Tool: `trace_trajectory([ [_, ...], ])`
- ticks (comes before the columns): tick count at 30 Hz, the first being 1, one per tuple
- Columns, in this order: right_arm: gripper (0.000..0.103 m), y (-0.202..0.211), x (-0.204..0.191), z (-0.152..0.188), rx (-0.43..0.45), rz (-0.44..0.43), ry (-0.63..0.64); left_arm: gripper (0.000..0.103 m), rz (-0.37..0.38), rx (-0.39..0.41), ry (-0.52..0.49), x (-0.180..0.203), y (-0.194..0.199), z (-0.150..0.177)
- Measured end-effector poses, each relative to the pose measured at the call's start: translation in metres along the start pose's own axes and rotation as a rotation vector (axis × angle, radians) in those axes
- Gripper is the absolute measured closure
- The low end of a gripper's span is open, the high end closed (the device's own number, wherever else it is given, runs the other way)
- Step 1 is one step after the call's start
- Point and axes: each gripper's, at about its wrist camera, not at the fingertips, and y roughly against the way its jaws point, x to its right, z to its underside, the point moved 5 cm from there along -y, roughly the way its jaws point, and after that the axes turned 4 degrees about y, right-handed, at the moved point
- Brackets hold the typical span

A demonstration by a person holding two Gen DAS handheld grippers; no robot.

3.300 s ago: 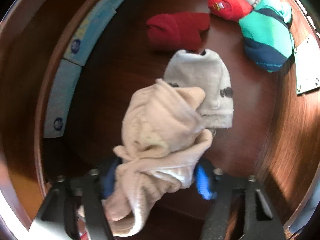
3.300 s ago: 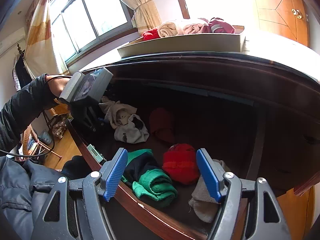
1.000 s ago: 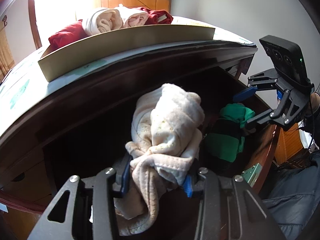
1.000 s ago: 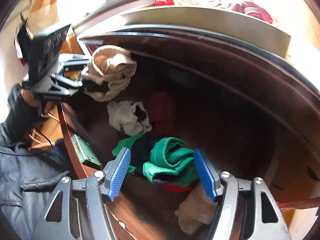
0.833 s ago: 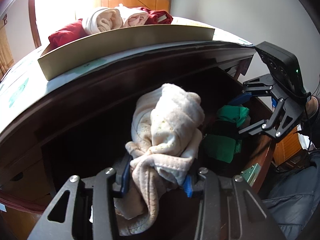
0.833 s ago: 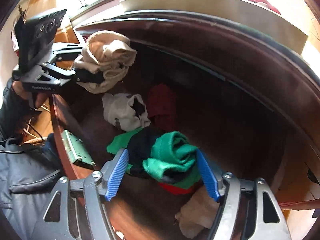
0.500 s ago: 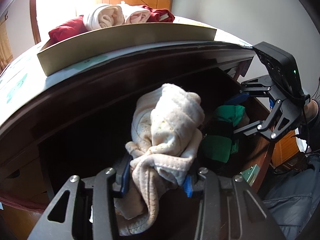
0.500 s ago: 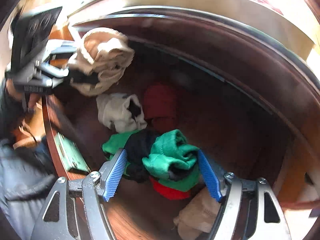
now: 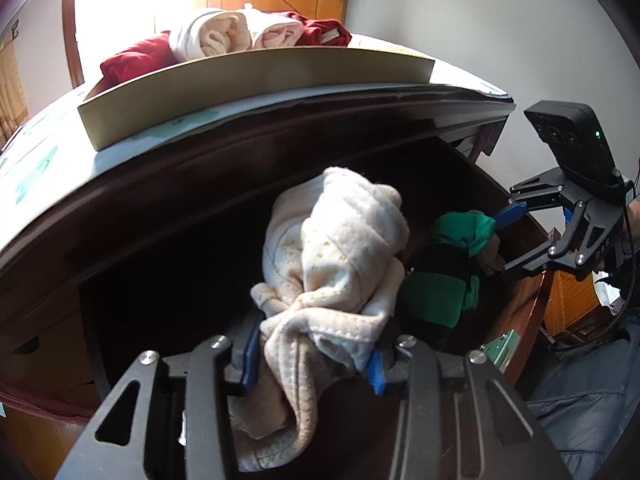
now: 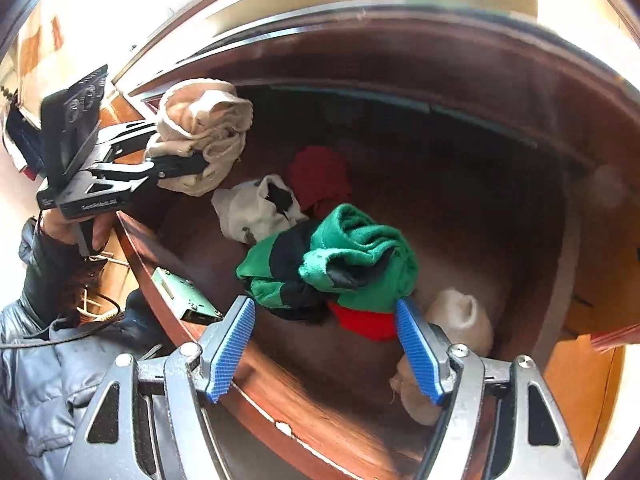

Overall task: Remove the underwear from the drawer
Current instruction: 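Lift the beige garment with the left tool while the right tool reaches toward the green-black sock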

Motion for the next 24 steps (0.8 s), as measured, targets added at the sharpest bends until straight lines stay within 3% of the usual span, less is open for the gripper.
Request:
trace_trajectory([
  [4, 0.029, -0.015, -0.003, -0.006, -0.034, -0.009, -0.015, 0.063, 0.002, 0.001, 0.006, 0.000, 0.000, 0.000],
  [9, 0.029, -0.019, -0.016, -0.031, 0.018, -0.023, -0.003, 0.063, 0.005, 0.006, 0.014, -0.002, 0.000, 0.000],
  [13, 0.029, -0.035, -0.022, -0.043, 0.003, -0.005, 0.017, 0.063, 0.007, 0.010, 0.023, -0.004, 0.001, 0.001],
  [20, 0.029, -0.047, -0.015, -0.051, 0.007, -0.083, -0.078, 0.063, 0.011, 0.010, 0.038, -0.007, 0.001, 0.000],
  [24, 0.029, -0.049, -0.010, -0.056, -0.006, -0.051, -0.107, 0.063, 0.016, 0.007, 0.052, -0.008, 0.000, -0.001],
])
